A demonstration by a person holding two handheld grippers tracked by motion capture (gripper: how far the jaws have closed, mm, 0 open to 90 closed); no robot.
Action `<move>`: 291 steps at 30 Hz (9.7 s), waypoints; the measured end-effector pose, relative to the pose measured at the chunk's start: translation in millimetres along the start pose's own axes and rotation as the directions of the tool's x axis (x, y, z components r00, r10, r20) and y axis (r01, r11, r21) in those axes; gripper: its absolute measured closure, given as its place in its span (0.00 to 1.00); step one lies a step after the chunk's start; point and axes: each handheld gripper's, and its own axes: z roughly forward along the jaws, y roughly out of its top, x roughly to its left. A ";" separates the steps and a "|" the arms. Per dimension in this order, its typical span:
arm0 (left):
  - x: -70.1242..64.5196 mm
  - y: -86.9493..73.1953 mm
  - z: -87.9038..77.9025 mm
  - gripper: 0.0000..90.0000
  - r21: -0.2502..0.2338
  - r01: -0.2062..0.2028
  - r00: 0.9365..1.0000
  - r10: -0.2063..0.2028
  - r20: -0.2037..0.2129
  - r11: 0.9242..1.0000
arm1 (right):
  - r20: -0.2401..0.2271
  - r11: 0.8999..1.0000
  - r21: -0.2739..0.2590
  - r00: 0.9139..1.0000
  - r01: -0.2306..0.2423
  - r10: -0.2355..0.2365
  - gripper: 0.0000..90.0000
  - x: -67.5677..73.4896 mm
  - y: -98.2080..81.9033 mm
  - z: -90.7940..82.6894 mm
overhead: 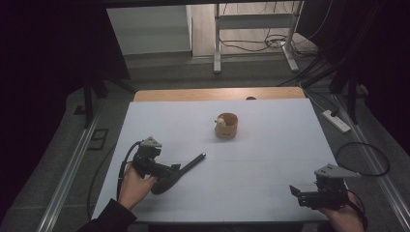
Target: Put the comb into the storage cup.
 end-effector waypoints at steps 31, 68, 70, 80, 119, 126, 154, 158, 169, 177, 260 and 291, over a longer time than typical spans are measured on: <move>1.4 41.6 46.0 0.00 0.068 -0.053 0.999 0.053 0.009 0.996 | -0.003 1.000 0.007 1.000 0.000 0.000 0.00 -0.1 0.2 0.7; 3.3 72.3 84.8 0.98 0.120 -0.066 0.998 0.066 0.004 0.991 | -0.005 1.000 0.014 1.000 0.000 0.000 0.00 -0.3 0.2 1.3; 3.5 73.0 84.8 0.98 0.121 -0.061 0.998 0.060 0.005 0.991 | -0.004 1.000 0.014 1.000 -0.001 0.001 0.00 -0.2 0.2 1.3; 0.8 68.9 97.9 0.98 0.162 -0.050 0.999 0.052 -0.006 0.985 | -0.005 1.000 0.013 1.000 0.005 -0.005 0.00 -0.1 0.0 1.1; -13.7 62.0 119.7 0.99 0.236 -0.052 0.998 0.043 0.043 0.970 | -0.004 1.000 0.022 1.000 0.021 -0.021 0.00 1.8 0.2 1.7; -25.5 60.8 121.5 0.99 0.250 -0.080 0.996 0.066 0.063 0.965 | -0.003 1.000 0.020 1.000 0.022 -0.022 0.00 2.1 0.1 1.4; -57.1 34.6 103.7 0.99 0.319 -0.146 0.985 0.109 0.131 0.936 | -0.005 0.999 0.016 0.999 0.033 -0.033 0.00 2.7 0.3 1.3; -61.1 29.8 99.1 0.98 0.332 -0.152 0.984 0.111 0.138 0.931 | -0.005 0.999 0.016 0.999 0.034 -0.034 0.00 3.1 0.4 1.4; -58.4 16.6 86.8 0.99 0.359 -0.144 0.986 0.103 0.131 0.922 | -0.006 0.999 0.016 0.999 0.038 -0.038 0.00 3.2 0.5 1.6; -49.9 5.9 75.2 0.98 0.376 -0.122 0.989 0.082 0.119 0.919 | -0.004 0.999 0.019 0.999 0.041 -0.041 0.00 3.9 0.7 1.7; -14.2 -5.5 7.2 0.00 0.194 -0.061 0.996 0.073 -0.057 0.979 | -0.012 0.999 0.006 0.999 0.050 -0.050 0.00 5.2 0.0 -1.3; -19.7 -10.3 60.4 0.00 0.344 -0.099 0.993 0.117 -0.033 0.934 | -0.030 0.999 0.012 0.999 0.037 -0.037 0.00 5.2 -0.7 -3.0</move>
